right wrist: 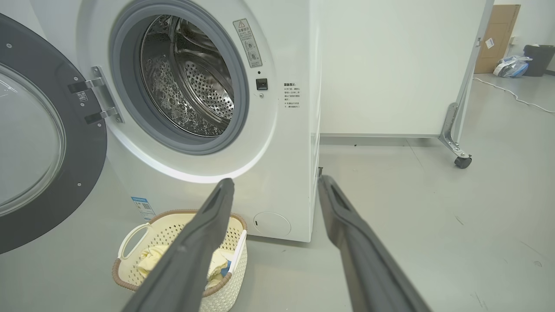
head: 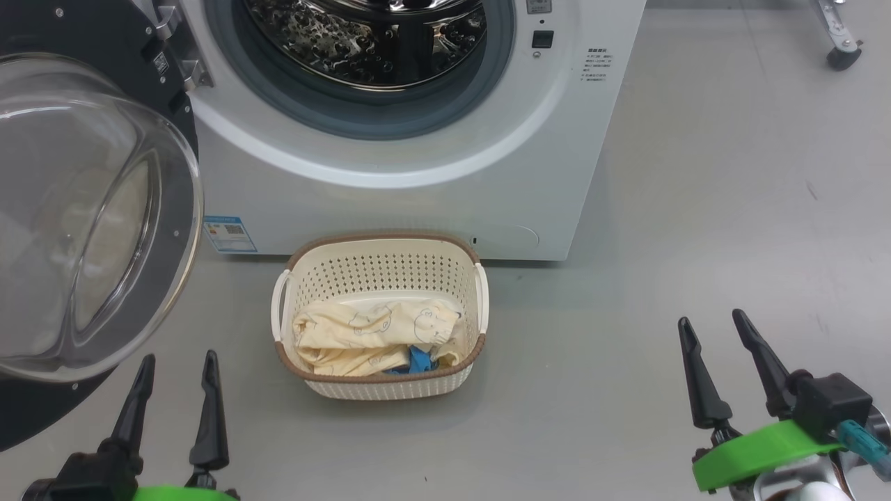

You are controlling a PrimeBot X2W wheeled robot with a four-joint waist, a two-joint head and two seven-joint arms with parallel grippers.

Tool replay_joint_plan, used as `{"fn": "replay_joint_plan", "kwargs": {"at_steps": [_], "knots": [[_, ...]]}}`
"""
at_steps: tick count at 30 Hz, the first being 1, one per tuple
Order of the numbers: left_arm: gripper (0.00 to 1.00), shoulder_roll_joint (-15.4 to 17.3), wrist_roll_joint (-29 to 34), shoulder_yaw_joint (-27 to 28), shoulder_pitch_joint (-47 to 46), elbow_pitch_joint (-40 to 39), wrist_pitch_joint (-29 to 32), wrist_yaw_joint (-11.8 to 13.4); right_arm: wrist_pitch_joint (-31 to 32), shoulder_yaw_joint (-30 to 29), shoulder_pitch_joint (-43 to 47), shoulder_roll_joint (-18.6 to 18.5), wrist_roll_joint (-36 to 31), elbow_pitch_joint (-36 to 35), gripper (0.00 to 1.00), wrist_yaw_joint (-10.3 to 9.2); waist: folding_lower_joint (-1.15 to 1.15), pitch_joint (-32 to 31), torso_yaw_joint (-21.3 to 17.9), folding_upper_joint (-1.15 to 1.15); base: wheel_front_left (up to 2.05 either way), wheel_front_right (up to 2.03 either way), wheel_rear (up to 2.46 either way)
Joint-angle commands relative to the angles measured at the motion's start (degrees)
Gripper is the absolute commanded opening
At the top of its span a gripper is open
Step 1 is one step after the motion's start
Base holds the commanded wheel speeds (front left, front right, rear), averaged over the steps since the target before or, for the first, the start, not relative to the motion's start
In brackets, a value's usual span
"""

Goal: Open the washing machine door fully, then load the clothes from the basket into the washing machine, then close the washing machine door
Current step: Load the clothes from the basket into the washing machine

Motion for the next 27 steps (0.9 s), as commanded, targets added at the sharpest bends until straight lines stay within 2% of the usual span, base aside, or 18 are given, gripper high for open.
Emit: {"fn": "replay_joint_plan", "kwargs": {"at_steps": [1, 9, 15, 27], "knots": [[1.00, 1.3, 0.0, 2.1, -2.4, -1.6, -0.2, 0.3, -0.7, 0.9, -2.1, -0.5, -0.4, -1.5, 1.00, 0.20, 0.00, 0.0, 0.0, 0.00, 0.00, 0.00, 0.00], [1.00, 1.6, 0.1, 1.8, -2.7, -1.5, 0.0, 0.7, -0.8, 1.0, -2.2, -0.5, -0.3, -1.4, 1.00, 0.20, 0.00, 0.1, 0.2, 0.00, 0.01, 0.00, -0.01], [1.00, 1.8, 0.0, 1.7, -3.3, -1.3, 0.1, 0.9, -0.8, 1.1, -2.1, -0.6, -0.2, -1.2, 1.00, 0.20, 0.00, 0.2, 0.5, 0.00, 0.66, -0.44, -0.23], [1.00, 2.0, -0.4, 1.7, -3.8, -0.7, -0.1, 1.2, -0.8, 1.0, -2.2, -0.9, -0.1, -1.3, 1.00, 0.20, 0.00, 0.8, 1.1, 0.00, 1.82, -1.49, -0.33]]}}
